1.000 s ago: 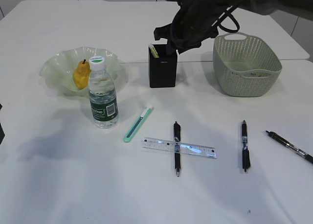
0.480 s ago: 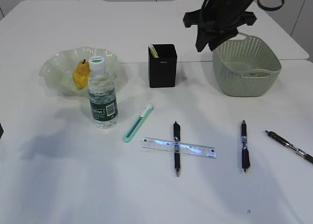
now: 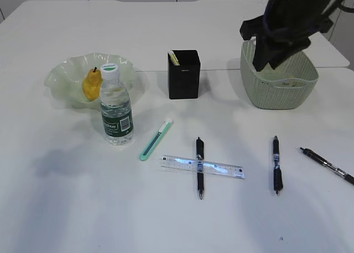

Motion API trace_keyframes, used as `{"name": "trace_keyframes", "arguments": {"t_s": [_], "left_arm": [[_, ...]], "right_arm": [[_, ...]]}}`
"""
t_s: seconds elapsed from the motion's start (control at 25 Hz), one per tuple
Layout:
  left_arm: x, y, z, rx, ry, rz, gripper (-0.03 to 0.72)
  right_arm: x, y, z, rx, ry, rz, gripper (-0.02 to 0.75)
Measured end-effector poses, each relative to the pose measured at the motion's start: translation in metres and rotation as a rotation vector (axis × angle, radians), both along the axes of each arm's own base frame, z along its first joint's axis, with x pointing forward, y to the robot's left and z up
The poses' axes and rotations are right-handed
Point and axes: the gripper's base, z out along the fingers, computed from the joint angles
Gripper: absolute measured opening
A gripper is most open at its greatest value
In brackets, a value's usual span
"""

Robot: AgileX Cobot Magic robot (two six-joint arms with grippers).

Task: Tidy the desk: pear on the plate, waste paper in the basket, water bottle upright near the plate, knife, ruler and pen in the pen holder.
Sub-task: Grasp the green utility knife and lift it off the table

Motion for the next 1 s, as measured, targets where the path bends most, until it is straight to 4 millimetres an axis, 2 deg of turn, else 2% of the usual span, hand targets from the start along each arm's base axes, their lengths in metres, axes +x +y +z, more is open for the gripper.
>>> {"name": "trace_keyframes", "arguments": {"t_s": [0.16, 0.36, 1.0], "left_arm": [[-0.003, 0.0, 0.005, -0.001, -0.013, 0.0, 0.531], [-0.006, 0.0, 0.005, 0.0, 0.0, -0.002, 0.522], [-0.006, 0.0, 0.005, 0.0, 0.011, -0.002, 0.521]], "right_arm": [[-0.025, -0.006, 0.005, -0.015, 0.016, 0.036, 0.246], [-0.048, -0.011, 0.016, -0.02, 0.004, 0.055, 0.246], [-0.053, -0.008, 0.013, 0.032, 0.033, 0.016, 0.246]]}}
